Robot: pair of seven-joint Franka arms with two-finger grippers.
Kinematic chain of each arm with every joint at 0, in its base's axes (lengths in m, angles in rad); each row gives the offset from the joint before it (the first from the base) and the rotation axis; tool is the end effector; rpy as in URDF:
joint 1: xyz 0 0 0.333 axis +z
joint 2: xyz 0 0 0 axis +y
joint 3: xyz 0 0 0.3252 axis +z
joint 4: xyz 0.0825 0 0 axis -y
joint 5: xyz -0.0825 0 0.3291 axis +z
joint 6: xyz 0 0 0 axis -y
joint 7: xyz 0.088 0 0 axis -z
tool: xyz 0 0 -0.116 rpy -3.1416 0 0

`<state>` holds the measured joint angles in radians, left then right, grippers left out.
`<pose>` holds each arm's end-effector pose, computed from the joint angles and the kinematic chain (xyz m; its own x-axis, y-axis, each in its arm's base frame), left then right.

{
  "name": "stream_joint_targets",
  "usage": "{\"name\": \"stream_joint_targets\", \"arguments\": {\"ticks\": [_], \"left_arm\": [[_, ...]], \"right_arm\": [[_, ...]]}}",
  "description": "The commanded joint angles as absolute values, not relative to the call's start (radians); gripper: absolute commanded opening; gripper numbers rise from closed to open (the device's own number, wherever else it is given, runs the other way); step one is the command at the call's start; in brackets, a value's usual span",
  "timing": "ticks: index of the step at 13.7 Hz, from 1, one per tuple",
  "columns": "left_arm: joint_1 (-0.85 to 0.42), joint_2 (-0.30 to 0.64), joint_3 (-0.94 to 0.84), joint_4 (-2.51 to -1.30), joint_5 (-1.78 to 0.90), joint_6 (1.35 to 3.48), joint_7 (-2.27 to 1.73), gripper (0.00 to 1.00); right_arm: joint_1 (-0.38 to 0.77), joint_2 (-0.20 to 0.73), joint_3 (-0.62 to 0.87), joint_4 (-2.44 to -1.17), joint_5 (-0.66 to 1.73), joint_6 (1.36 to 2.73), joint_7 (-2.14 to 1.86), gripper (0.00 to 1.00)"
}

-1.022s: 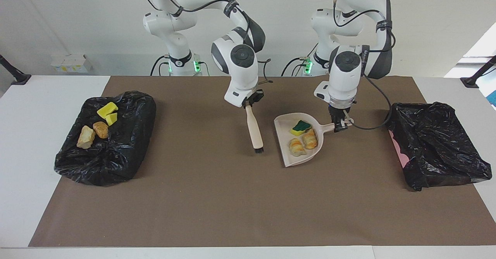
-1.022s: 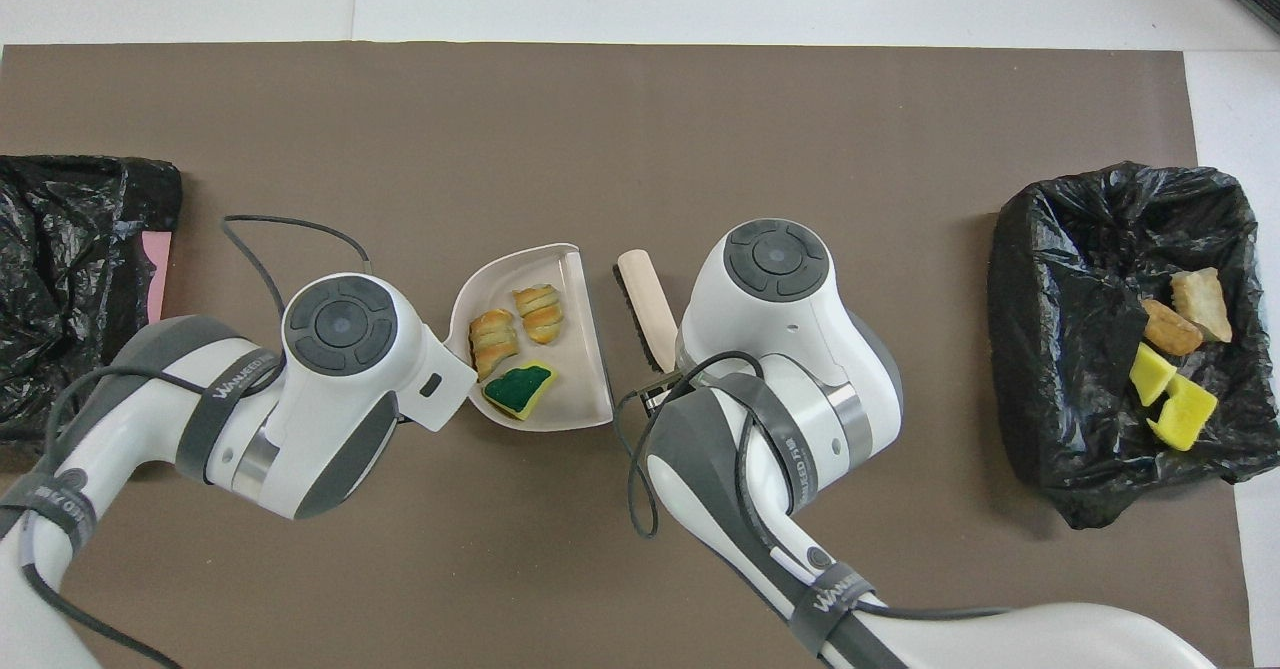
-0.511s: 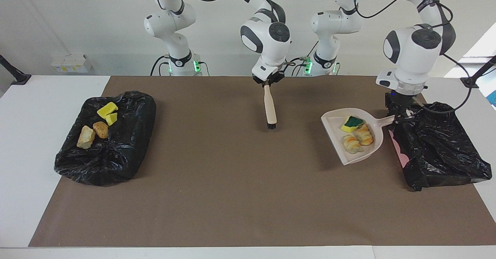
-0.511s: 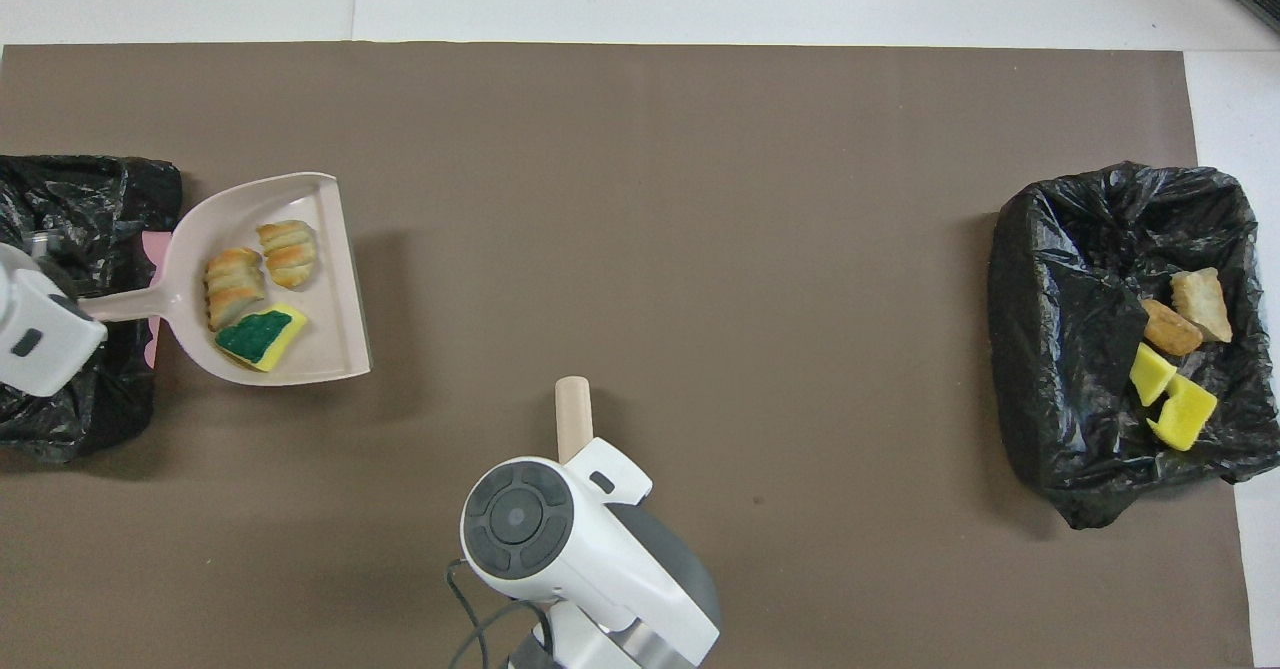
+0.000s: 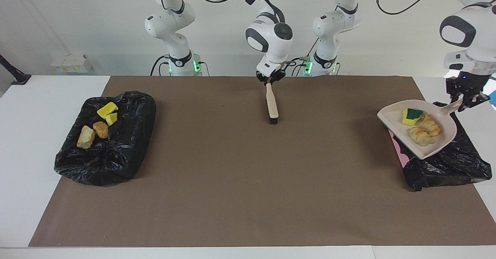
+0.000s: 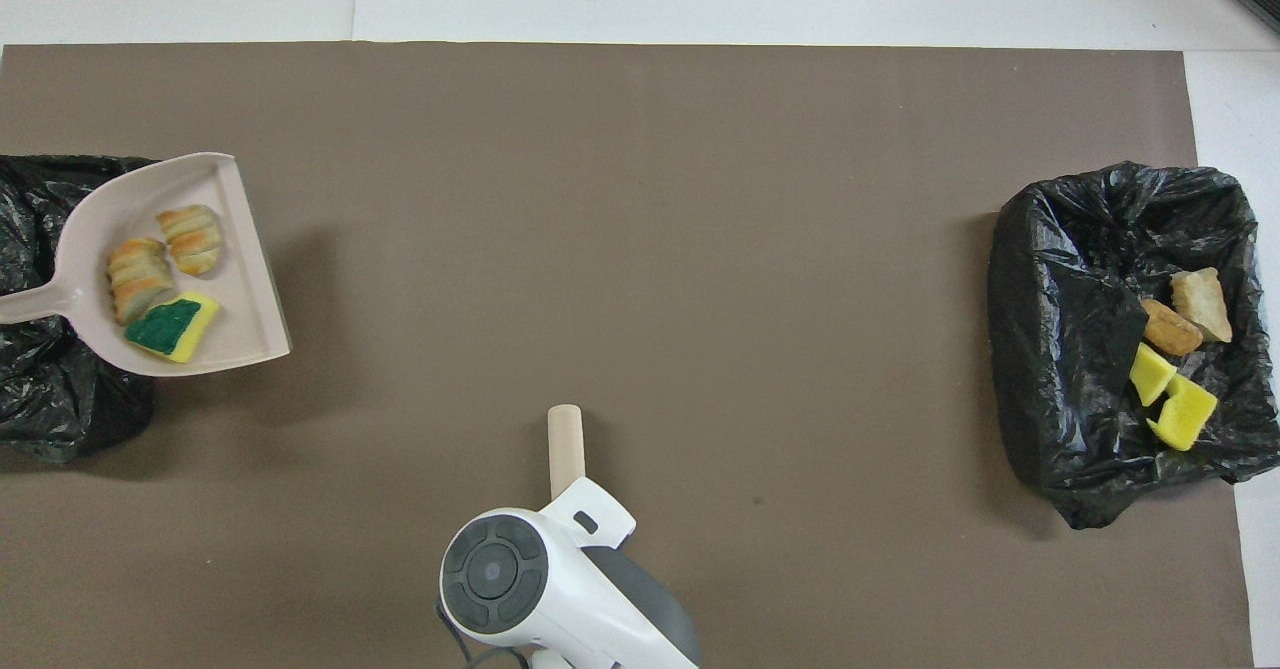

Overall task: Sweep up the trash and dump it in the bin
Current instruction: 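Carry the dustpan to the bag and tip it with the left gripper, then set the brush on the mat and withdraw the right gripper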

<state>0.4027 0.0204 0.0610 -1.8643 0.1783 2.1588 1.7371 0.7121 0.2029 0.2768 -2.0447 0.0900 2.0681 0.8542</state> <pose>0.4828 0.2506 0.5462 0.2363 -0.9485 -0.2110 -0.9550 -0.1866 -0.2305 0.2854 0.4351 0.3676 0.9748 0.0770 -0.2092 0.0892 -0.9948 0.0495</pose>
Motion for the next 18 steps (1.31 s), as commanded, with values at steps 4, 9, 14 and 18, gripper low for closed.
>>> {"name": "stream_joint_targets", "arguments": {"ticks": [4,9,14,18], "left_arm": [[0.482,0.169,0.048,-1.6,0.259,2.065,1.804,0.0],[0.46,0.186,0.046,-1.598,0.545,2.132,1.778,0.0],[0.425,0.184,0.044,-1.608,0.768,2.154,1.72,0.0],[0.394,0.181,0.044,-1.611,0.936,2.166,1.677,0.0]], "right_arm": [[0.637,0.176,0.273,-1.95,0.069,1.967,0.867,1.0],[0.439,0.169,0.27,-1.794,0.054,1.777,0.648,1.0],[0.24,0.16,0.272,-1.694,-0.012,1.654,0.304,1.0],[0.135,0.126,0.27,-1.68,-0.103,1.646,0.111,1.0]]}}
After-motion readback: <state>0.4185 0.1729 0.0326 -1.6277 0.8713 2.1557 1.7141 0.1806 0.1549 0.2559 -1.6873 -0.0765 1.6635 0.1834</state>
